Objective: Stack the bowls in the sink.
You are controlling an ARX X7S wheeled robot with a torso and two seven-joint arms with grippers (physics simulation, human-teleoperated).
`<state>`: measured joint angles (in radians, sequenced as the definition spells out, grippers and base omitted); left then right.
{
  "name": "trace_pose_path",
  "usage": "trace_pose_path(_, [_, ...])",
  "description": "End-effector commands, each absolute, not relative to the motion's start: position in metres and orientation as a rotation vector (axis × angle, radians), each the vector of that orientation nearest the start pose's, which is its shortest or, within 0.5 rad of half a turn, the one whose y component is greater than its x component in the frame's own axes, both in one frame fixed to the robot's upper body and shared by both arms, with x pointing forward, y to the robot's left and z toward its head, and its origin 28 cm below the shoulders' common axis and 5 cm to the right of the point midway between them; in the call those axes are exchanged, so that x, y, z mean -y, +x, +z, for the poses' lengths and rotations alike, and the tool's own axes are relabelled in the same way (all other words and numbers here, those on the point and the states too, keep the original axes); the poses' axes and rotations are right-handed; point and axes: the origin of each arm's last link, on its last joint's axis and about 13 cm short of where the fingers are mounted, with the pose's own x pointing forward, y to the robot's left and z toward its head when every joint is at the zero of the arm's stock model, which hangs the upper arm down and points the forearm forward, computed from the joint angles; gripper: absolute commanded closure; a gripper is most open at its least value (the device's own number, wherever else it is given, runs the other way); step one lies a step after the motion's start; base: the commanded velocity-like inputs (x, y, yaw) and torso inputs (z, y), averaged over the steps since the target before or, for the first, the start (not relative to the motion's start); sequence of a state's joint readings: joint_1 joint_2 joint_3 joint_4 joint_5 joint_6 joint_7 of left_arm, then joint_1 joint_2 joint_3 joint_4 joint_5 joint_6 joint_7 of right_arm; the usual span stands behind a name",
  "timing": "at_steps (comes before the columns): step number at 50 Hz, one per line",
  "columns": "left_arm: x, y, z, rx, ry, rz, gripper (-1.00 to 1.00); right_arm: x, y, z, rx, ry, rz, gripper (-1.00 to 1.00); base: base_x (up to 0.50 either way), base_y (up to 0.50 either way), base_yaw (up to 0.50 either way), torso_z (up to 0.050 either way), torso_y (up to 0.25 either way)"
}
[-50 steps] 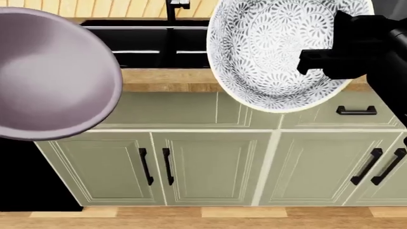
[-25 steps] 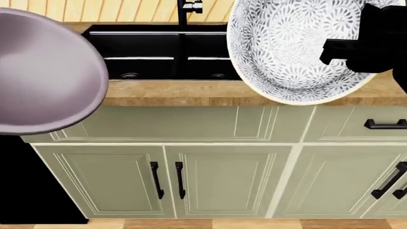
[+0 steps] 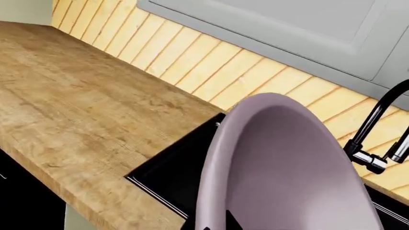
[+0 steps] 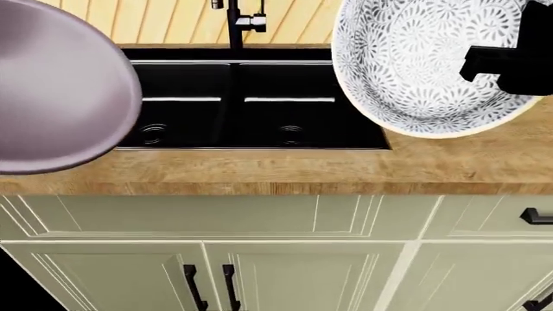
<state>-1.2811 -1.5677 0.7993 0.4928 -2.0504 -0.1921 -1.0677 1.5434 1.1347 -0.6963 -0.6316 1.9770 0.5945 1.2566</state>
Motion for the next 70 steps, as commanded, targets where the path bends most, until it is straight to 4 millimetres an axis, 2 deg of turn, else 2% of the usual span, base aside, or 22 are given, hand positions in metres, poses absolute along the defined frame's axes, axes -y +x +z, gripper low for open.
trace_pose_path(1, [-0.338,0.164,0.363,0.152,-0.359,0.432,1.0,0.144,0.169,0.361,0.197,0.001,-0.087,1.0,0.0,0.0,0.0,0.0,0.0])
trace_pose_path(7, [-0.34,0.165,0.362,0.152,-0.362,0.432,1.0,0.142,0.17,0.361,0.189,-0.017,-0.082,1.0,0.0,0.05,0.0,0.0,0.002])
trace_pose_path(46, [-0.338,0.163,0.364,0.156,-0.364,0.427,1.0,0.138,0.176,0.352,0.143,-0.027,-0.025,1.0,0.0,0.45,0.0,0.0,0.002])
trace_pose_path(55, [-0.338,0.162,0.365,0.157,-0.365,0.426,1.0,0.138,0.176,0.353,0.146,-0.014,-0.014,1.0,0.0,0.0,0.0,0.001,0.001])
trace_pose_path(70, [-0.338,0.162,0.365,0.158,-0.365,0.422,1.0,0.139,0.183,0.347,0.044,0.033,0.014,1.0,0.0,0.0,0.0,0.0,0.001])
